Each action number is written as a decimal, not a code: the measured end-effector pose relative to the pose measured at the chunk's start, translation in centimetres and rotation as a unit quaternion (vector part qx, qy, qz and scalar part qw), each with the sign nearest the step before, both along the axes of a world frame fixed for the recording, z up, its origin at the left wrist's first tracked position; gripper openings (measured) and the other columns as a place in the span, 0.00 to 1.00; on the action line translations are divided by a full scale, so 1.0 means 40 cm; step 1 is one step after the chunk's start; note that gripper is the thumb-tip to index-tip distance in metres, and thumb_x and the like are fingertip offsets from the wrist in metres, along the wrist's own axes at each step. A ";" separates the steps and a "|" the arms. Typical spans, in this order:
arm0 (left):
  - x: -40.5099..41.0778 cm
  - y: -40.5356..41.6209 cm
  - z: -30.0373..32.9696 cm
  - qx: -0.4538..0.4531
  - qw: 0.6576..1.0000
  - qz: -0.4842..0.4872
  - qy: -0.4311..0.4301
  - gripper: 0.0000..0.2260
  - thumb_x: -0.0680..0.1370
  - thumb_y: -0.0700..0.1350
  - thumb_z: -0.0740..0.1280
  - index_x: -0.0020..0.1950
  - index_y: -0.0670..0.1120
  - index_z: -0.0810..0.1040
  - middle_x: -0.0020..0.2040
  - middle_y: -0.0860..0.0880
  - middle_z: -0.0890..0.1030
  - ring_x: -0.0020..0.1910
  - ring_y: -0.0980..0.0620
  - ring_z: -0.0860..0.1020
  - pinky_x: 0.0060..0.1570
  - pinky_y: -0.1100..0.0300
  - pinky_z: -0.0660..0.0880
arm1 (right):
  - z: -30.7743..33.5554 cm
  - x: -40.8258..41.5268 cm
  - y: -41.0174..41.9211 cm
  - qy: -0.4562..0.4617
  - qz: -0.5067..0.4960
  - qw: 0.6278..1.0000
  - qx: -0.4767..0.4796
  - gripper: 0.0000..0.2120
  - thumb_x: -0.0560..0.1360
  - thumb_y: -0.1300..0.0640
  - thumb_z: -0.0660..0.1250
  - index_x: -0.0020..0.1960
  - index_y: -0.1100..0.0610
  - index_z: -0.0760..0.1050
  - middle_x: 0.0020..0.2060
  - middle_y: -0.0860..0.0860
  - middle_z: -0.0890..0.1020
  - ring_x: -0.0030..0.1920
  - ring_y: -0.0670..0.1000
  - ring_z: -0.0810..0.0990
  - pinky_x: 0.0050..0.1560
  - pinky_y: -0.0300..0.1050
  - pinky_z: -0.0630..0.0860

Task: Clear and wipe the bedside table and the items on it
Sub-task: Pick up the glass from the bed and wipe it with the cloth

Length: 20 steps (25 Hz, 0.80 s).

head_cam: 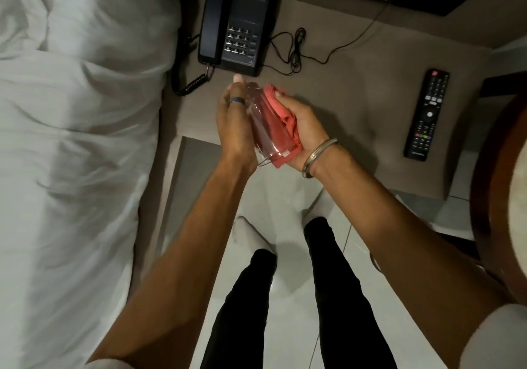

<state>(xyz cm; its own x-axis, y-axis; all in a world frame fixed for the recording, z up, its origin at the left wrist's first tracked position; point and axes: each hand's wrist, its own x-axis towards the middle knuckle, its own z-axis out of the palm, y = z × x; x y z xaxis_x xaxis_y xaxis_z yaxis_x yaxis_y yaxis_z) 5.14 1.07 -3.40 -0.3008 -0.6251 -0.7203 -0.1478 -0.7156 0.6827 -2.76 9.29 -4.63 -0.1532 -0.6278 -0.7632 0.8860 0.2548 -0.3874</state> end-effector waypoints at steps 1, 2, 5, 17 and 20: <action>-0.028 0.023 -0.009 -0.001 1.000 0.006 0.001 0.26 0.86 0.59 0.61 0.75 0.39 0.71 0.59 0.38 0.83 0.57 0.39 0.84 0.66 0.36 0.80 | -0.010 -0.018 0.031 -0.029 -0.007 1.000 0.003 0.17 0.80 0.43 0.65 0.55 0.55 0.84 0.45 0.54 0.87 0.42 0.53 0.86 0.47 0.46 0.84; -0.056 0.046 -0.021 -0.003 1.000 0.006 0.003 0.24 0.87 0.57 0.61 0.74 0.40 0.70 0.59 0.39 0.81 0.57 0.38 0.84 0.64 0.36 0.80 | -0.016 -0.034 0.061 -0.051 -0.008 0.999 0.012 0.18 0.80 0.42 0.65 0.54 0.55 0.85 0.44 0.54 0.87 0.41 0.53 0.86 0.44 0.46 0.84; -0.147 0.094 -0.050 -0.017 1.000 -0.012 0.011 0.20 0.88 0.56 0.59 0.74 0.43 0.67 0.67 0.37 0.79 0.63 0.39 0.83 0.65 0.40 0.81 | -0.036 -0.097 0.155 -0.089 -0.012 0.995 0.030 0.23 0.79 0.39 0.61 0.50 0.55 0.86 0.43 0.56 0.86 0.39 0.55 0.84 0.38 0.43 0.80; -0.459 0.117 -0.178 -0.328 0.894 -0.302 0.029 0.45 0.74 0.31 0.77 0.83 0.37 0.54 0.72 0.43 0.67 0.74 0.42 0.72 0.75 0.49 0.74 | -0.100 -0.282 0.414 -0.154 -0.179 0.972 0.012 0.28 0.76 0.38 0.56 0.57 0.59 0.81 0.51 0.61 0.84 0.41 0.57 0.83 0.34 0.38 0.79; -0.480 0.111 -0.215 -0.407 0.844 -0.350 0.011 0.46 0.71 0.35 0.80 0.82 0.33 0.55 0.65 0.46 0.71 0.67 0.51 0.74 0.72 0.67 0.71 | -0.119 -0.304 0.410 -0.136 -0.173 0.975 0.008 0.29 0.80 0.37 0.53 0.59 0.59 0.80 0.49 0.62 0.85 0.37 0.57 0.85 0.34 0.38 0.80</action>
